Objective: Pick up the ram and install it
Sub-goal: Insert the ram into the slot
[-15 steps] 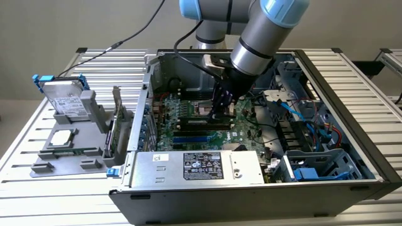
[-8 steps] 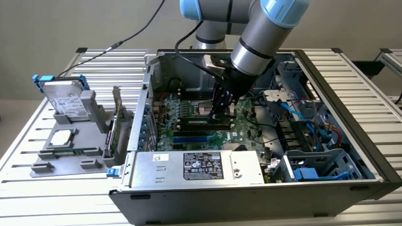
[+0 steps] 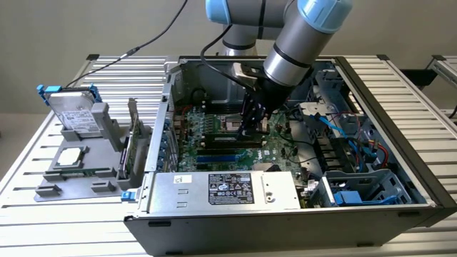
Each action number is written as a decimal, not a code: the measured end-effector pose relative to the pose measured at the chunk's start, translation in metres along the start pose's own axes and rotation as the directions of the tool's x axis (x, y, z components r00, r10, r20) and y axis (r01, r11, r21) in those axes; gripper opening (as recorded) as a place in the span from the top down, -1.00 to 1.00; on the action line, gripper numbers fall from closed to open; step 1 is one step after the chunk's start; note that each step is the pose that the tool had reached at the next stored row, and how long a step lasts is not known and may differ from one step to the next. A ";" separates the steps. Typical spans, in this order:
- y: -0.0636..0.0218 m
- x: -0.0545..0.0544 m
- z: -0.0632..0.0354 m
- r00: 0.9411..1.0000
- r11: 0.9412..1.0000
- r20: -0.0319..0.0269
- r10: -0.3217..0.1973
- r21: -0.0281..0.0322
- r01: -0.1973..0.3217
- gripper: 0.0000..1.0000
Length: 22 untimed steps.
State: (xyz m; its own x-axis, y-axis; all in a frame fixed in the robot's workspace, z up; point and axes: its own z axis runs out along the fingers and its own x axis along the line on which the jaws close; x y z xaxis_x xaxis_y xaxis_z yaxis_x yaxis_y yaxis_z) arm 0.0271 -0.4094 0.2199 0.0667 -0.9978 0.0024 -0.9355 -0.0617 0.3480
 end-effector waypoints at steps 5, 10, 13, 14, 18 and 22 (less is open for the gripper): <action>-0.0006 0.000 0.0012 1.000 1.000 0.000 -0.001 -0.005 0.001 0.73; -0.0014 0.000 0.0021 1.000 1.000 0.000 -0.002 -0.006 0.002 0.73; -0.0031 0.000 0.0019 1.000 1.000 0.000 -0.002 -0.006 0.002 0.73; -0.0034 0.000 0.0018 1.000 1.000 0.000 -0.002 -0.006 0.002 0.73; -0.0034 0.000 0.0018 1.000 1.000 -0.001 -0.002 -0.006 0.002 0.73; -0.0037 0.000 0.0025 1.000 1.000 0.000 -0.002 -0.007 0.002 0.73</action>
State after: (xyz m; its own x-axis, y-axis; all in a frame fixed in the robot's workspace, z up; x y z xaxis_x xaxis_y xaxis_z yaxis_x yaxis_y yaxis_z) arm 0.0297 -0.4091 0.2162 0.0691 -0.9976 0.0018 -0.9328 -0.0640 0.3547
